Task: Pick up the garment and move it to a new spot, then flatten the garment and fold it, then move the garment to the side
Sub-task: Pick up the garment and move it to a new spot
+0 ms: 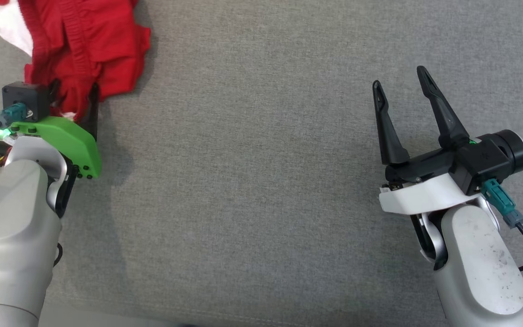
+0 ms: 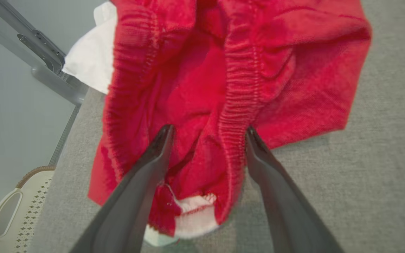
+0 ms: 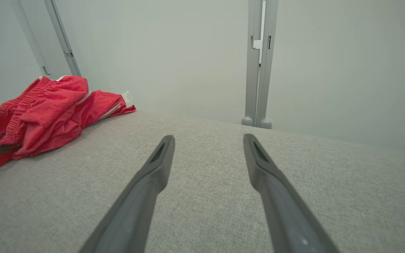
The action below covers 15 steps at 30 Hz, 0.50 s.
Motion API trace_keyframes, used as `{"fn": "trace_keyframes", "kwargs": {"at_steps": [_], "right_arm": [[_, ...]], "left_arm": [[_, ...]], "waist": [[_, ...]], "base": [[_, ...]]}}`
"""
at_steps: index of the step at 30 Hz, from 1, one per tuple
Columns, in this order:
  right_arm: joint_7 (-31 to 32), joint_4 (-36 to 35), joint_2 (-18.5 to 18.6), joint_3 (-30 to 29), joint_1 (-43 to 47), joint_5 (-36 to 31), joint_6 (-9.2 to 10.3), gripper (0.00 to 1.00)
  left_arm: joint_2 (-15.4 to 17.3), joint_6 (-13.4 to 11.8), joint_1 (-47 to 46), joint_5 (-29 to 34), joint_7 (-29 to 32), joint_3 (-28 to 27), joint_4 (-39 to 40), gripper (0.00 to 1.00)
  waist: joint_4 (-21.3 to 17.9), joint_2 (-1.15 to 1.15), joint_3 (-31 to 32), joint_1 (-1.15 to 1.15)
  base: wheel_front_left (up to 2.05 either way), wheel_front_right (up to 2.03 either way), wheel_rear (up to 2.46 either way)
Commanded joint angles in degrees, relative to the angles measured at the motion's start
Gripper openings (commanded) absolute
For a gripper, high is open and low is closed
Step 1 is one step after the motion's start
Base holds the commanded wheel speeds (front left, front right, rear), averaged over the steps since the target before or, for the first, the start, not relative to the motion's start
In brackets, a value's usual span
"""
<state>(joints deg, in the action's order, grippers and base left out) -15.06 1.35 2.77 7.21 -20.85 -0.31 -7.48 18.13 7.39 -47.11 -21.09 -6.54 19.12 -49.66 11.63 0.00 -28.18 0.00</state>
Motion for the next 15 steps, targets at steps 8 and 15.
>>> {"fn": "trace_keyframes", "kwargs": {"at_steps": [8, 15], "right_arm": [[-0.2, -0.4, 0.2, -0.8, -0.6, -0.3, -0.03, 1.0], [-0.2, 0.0, 0.2, -1.2, 0.1, 0.3, -0.03, 1.0]], "left_arm": [[1.1, 0.1, -2.6, -2.7, 0.5, 2.3, -5.7, 0.25], [1.7, 0.1, -3.8, -4.3, -3.4, 3.4, -7.1, 0.0]], "waist": [[-2.6, 0.0, -2.1, 0.0], [-2.0, 0.0, -0.4, 0.0]], "base": [[0.0, 0.0, 0.0], [0.0, 0.0, 0.0]]}}
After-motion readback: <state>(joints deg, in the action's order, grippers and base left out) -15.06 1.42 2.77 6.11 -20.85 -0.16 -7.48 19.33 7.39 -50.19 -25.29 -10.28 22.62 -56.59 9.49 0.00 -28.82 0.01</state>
